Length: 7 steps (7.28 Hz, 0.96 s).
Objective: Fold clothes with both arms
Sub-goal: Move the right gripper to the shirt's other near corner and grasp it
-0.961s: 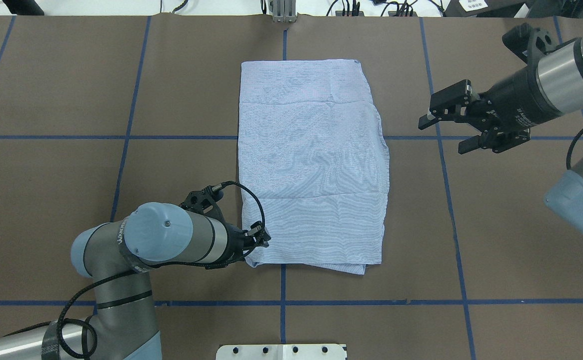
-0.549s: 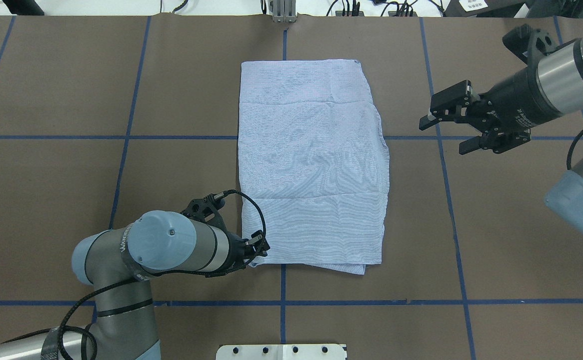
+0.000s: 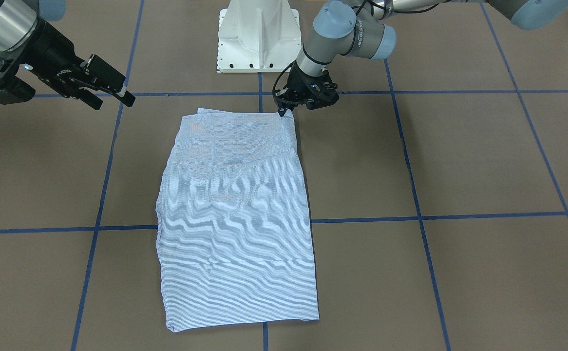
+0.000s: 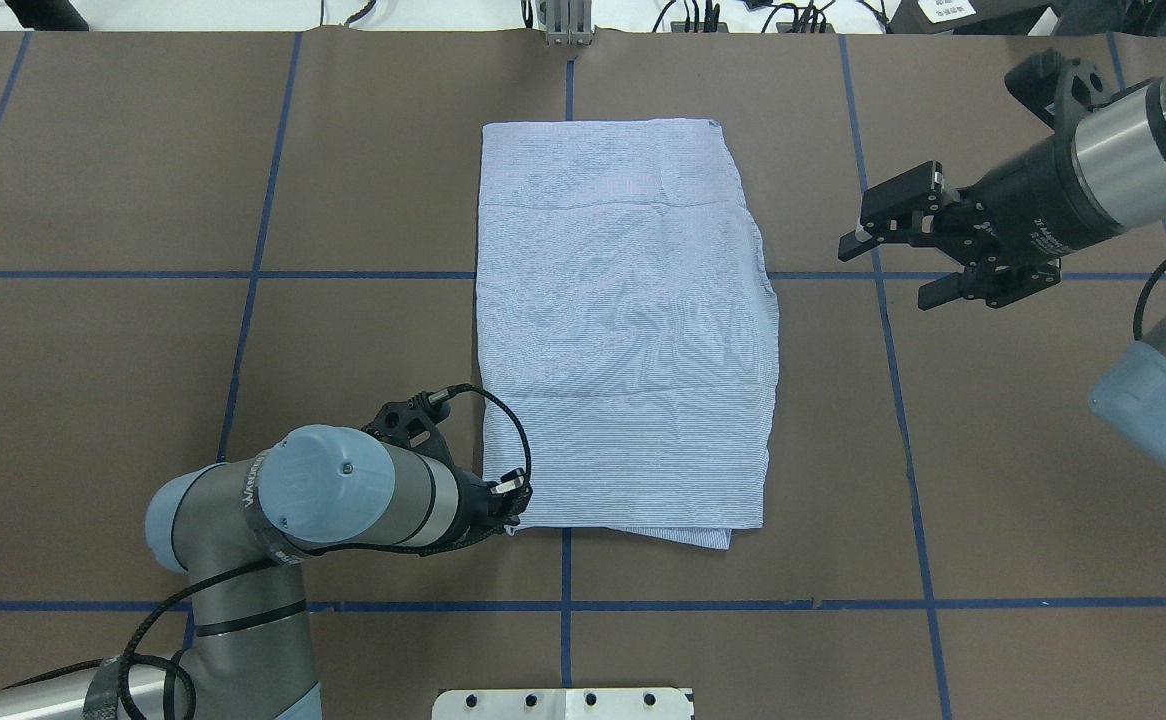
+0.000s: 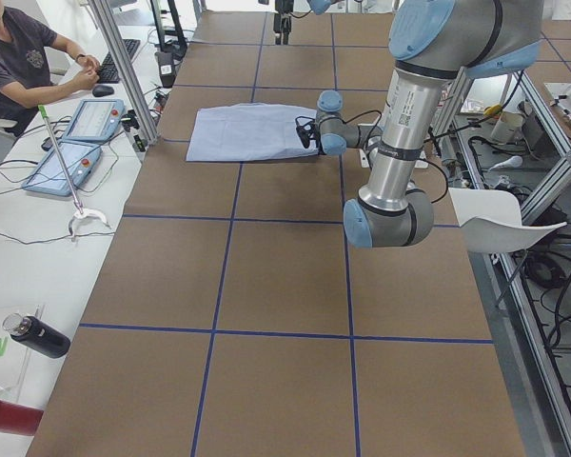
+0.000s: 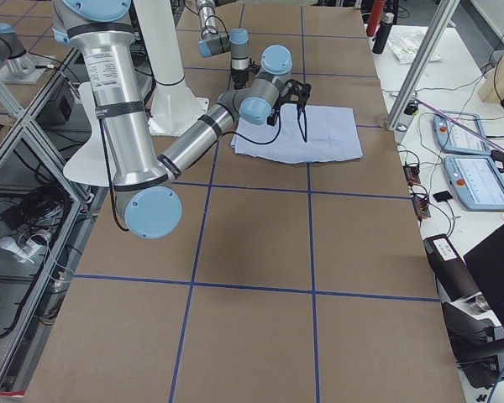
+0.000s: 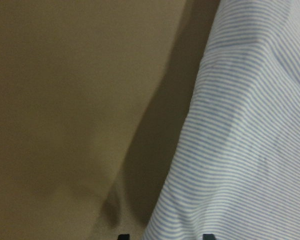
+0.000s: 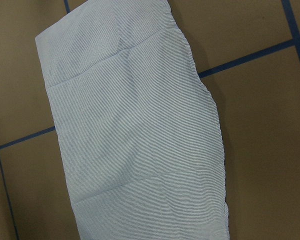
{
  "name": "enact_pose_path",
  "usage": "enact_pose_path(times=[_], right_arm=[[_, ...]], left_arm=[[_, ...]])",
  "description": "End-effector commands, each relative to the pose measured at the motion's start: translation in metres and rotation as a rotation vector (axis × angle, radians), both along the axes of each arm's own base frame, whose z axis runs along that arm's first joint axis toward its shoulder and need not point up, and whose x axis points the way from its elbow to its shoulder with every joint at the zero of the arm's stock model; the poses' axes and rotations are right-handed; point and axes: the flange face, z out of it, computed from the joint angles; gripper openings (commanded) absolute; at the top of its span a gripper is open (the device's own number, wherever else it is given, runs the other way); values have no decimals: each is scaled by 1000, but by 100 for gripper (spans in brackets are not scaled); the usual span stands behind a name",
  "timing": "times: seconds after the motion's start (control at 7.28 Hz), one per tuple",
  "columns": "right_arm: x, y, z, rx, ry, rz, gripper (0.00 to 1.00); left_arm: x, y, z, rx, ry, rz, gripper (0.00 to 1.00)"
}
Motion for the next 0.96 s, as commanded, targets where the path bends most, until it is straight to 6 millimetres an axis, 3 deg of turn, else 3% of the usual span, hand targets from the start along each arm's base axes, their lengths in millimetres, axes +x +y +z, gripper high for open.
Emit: enact_pose_path(times=[0.0, 0.27, 0.41, 0.69, 0.82], right_arm=[[-28, 9, 4, 4, 29, -3, 100], [-75, 30, 10, -25, 74, 3, 100], [-105, 50, 10, -86, 81, -8, 100], [-178, 84, 25, -218, 147, 89, 100], [-213, 110, 34, -267, 179, 112, 100]], left_arm=[[-4, -1, -6, 3, 10, -3, 0], [-5, -2, -6, 1, 10, -5, 0], [-5, -2, -6, 1, 10, -5, 0], [-4, -1, -5, 1, 9, -4, 0], [-4, 0, -5, -1, 11, -2, 0]])
